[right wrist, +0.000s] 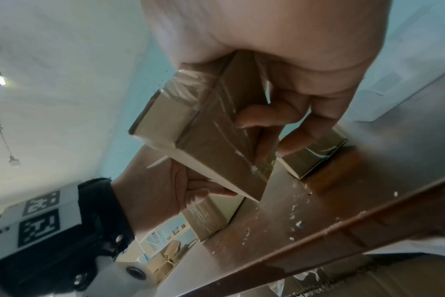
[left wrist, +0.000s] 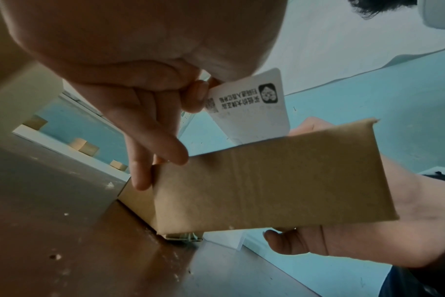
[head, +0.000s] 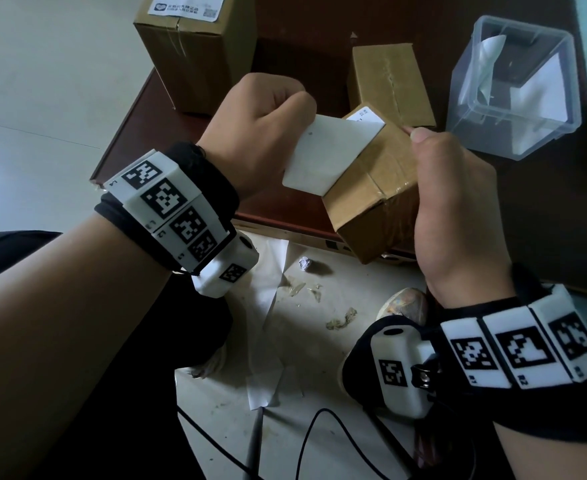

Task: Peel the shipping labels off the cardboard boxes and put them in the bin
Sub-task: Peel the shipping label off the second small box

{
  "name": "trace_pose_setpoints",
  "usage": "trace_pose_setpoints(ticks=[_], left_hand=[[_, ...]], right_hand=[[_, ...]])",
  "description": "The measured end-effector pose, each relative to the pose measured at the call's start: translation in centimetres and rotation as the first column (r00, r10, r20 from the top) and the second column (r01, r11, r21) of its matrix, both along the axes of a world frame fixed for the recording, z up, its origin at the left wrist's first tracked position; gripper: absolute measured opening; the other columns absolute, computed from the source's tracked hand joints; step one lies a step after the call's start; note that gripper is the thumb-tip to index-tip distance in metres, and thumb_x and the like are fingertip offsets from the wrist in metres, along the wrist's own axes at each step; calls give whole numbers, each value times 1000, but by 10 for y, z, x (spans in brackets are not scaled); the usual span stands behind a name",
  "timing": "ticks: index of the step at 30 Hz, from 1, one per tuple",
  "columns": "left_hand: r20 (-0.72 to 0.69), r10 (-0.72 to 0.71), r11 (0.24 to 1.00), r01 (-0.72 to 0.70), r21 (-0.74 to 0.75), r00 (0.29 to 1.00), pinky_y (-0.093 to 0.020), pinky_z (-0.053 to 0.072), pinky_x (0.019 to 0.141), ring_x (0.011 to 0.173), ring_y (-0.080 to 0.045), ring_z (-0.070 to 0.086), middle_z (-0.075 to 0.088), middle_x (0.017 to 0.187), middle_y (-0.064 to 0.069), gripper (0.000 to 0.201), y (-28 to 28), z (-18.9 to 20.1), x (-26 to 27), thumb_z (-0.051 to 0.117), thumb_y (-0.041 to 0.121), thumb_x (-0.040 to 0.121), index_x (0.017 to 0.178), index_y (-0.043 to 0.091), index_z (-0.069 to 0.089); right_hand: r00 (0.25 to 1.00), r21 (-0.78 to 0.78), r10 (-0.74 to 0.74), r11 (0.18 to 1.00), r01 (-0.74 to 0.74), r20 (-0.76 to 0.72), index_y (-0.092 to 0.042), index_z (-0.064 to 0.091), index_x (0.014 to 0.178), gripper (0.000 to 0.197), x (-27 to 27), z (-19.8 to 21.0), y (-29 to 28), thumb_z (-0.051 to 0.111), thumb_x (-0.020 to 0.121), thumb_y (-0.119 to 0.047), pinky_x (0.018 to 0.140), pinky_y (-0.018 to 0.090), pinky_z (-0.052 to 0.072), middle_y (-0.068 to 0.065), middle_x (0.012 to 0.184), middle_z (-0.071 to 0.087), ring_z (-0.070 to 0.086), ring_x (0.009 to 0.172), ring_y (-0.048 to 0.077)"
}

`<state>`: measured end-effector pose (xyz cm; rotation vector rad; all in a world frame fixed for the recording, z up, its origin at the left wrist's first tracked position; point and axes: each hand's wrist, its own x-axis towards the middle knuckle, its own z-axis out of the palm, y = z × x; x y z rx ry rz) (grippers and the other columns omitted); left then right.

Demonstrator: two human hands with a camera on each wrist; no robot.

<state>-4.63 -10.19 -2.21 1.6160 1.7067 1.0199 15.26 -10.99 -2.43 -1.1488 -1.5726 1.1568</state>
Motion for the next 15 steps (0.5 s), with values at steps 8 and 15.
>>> trace_pose_setpoints(ticks=[8,15], left_hand=[[-2,-7,1000,7,13,1000,-17,32,49,54,-8,37,37,64,2,33,1,1,-1,42,20,96,72,-1,49],[-110,-25,998,31,54,994,-30,32,50,52,-10,34,36,62,1,35,1,2,-2,40,21,95,75,-6,49]], right_hand=[[998,-124,-33,992,26,-52,21,50,103,86,-5,3,2,47,83,-63,66,53,41,42,93,48,50,83,53],[997,-176,-40,984,27,-68,22,48,116,82,-6,4,0,50,88,-56,75,45,42,46,106,48,50,98,59]])
